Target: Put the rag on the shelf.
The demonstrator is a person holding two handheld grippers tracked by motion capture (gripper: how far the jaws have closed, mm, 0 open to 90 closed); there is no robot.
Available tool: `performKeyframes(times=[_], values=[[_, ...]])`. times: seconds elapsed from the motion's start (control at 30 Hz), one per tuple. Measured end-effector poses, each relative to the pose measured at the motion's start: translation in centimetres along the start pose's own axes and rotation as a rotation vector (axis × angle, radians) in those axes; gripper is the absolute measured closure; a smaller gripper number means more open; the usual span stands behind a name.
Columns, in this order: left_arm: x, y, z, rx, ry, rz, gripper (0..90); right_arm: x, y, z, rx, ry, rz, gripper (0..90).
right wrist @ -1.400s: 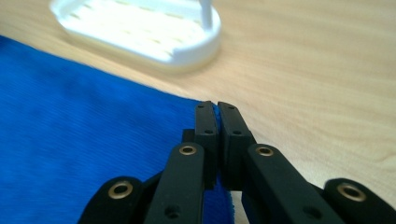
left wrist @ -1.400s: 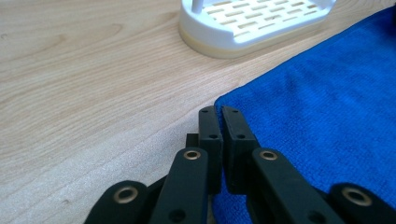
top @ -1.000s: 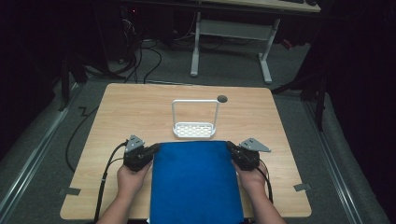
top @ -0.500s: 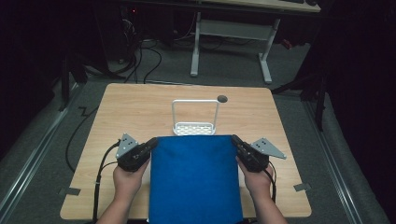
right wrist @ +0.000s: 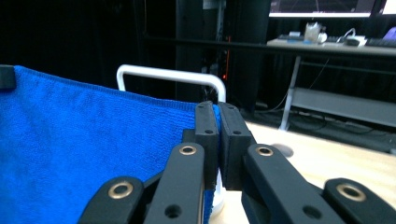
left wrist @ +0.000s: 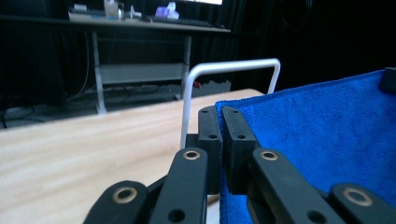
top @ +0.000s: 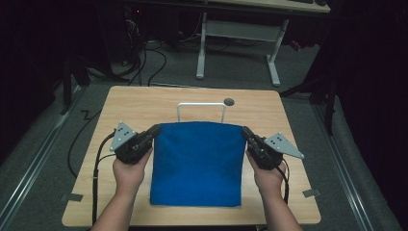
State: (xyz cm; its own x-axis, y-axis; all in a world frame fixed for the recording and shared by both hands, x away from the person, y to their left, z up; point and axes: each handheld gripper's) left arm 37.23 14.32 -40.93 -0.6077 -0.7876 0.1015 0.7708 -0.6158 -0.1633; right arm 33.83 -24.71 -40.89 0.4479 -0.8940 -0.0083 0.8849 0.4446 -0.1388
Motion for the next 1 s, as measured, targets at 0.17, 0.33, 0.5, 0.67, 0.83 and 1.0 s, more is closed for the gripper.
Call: performKeyframes(times=[0.17, 0.33, 0.5, 0.67, 0.83, 1.0], values=[[0.1, 0.3, 1.7, 0.030, 0.029, 0.000, 87.4, 0.4, 0.0, 1.9, 0.039, -0.008, -0.009, 88.3], [0.2, 0.6, 3.3, 0.058, 0.054, 0.004, 87.4, 0.5, 0.0, 3.7, 0.077, -0.022, -0.010, 88.4], [0.2, 0.7, 4.9, 0.084, 0.080, 0.006, 87.5, 0.6, 0.1, 5.1, 0.106, -0.043, -0.016, 88.4], [-0.1, 0.7, 6.6, 0.111, 0.099, 0.012, 87.5, 0.8, 0.2, 6.5, 0.128, -0.041, -0.020, 88.4], [-0.3, 0.7, 7.9, 0.124, 0.125, 0.014, 87.5, 1.1, 0.4, 7.9, 0.146, -0.039, -0.024, 88.4], [-0.6, 1.0, 8.5, 0.123, 0.131, 0.020, 87.5, 1.3, 0.5, 9.0, 0.158, -0.044, -0.029, 88.4]])
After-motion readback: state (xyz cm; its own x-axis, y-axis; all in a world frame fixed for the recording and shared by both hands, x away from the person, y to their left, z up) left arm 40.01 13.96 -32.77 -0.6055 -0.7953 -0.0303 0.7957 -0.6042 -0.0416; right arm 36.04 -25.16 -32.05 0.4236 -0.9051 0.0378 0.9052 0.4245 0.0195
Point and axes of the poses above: each handheld gripper's, and its own axes: y roughly forward along the jaws, z roughly out of its top, x roughly to its right, and after that the axes turned 1 degree about z, right-handed
